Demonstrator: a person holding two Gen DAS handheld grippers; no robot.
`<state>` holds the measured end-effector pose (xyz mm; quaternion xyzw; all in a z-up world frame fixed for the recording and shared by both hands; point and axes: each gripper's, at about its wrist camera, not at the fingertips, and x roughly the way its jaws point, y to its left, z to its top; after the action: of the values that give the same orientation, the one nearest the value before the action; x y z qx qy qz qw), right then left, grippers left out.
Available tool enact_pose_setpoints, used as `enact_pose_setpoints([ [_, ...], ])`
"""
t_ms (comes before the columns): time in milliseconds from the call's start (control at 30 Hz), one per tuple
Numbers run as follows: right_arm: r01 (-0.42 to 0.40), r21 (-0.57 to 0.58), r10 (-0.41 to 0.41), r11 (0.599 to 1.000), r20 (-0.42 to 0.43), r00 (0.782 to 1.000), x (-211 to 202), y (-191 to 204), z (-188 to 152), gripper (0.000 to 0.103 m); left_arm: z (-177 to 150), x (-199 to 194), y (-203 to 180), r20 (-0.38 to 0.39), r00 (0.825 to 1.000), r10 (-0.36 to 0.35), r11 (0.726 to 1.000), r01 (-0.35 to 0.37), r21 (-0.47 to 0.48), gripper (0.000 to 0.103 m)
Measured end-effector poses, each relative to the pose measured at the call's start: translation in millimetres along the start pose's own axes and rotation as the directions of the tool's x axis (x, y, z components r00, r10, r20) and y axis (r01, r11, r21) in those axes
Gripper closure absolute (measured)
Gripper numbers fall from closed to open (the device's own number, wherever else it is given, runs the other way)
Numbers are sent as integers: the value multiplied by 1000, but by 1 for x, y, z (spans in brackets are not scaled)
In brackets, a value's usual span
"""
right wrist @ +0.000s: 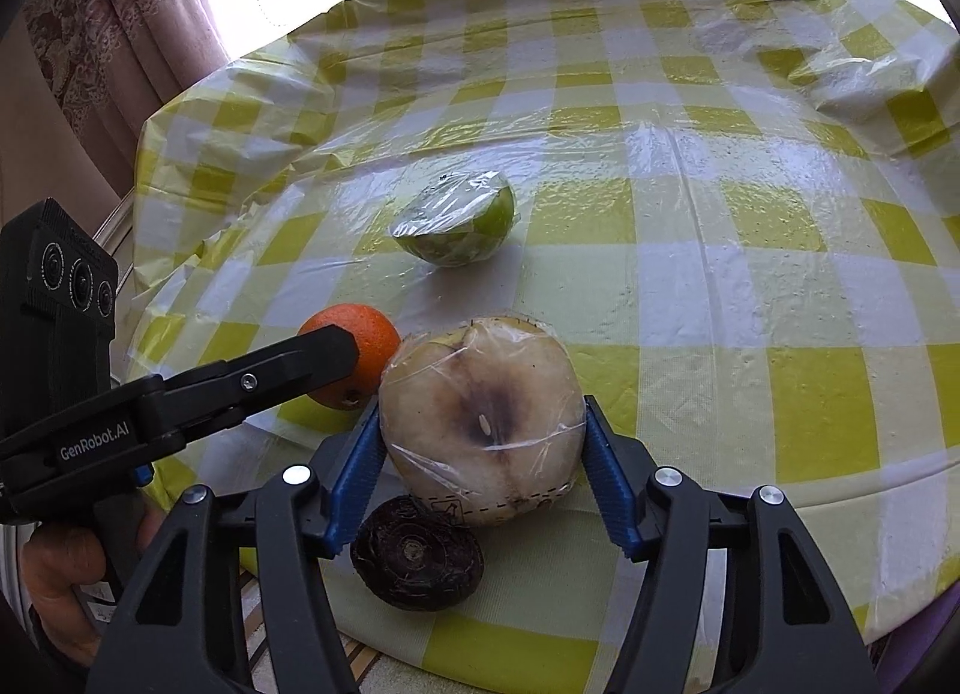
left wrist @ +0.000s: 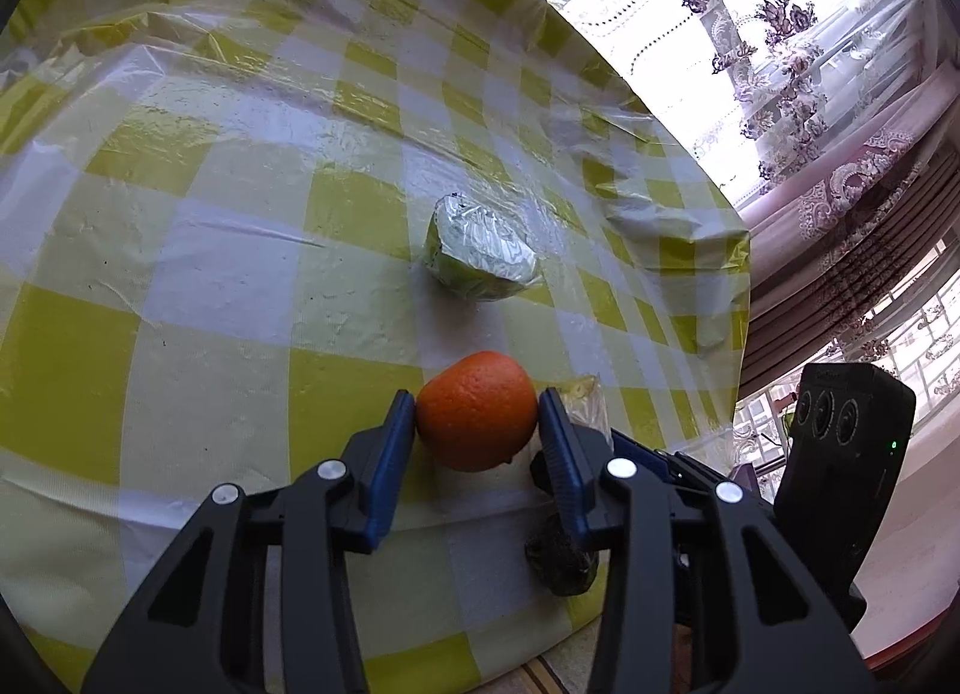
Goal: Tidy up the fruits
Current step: 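Grasp an orange with the left tool while the right tool grasps the wrapped pear half, then carry the orange and the wrapped pear half with both tools into the box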
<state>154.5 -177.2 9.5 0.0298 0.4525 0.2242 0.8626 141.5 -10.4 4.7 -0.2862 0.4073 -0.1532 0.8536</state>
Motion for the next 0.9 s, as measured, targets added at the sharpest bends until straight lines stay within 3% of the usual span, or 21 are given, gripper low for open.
enact_pose_setpoints([
  [400,63,40,-66,997,62,996,-40,-30,-14,42,-4,-6,-28,28,998,62,993,-64,99,61],
  [900,122,129,-136,984,111,984,-104,-81,-49,42,-27,10,-93,-5,998,60,967,-57,250,61],
])
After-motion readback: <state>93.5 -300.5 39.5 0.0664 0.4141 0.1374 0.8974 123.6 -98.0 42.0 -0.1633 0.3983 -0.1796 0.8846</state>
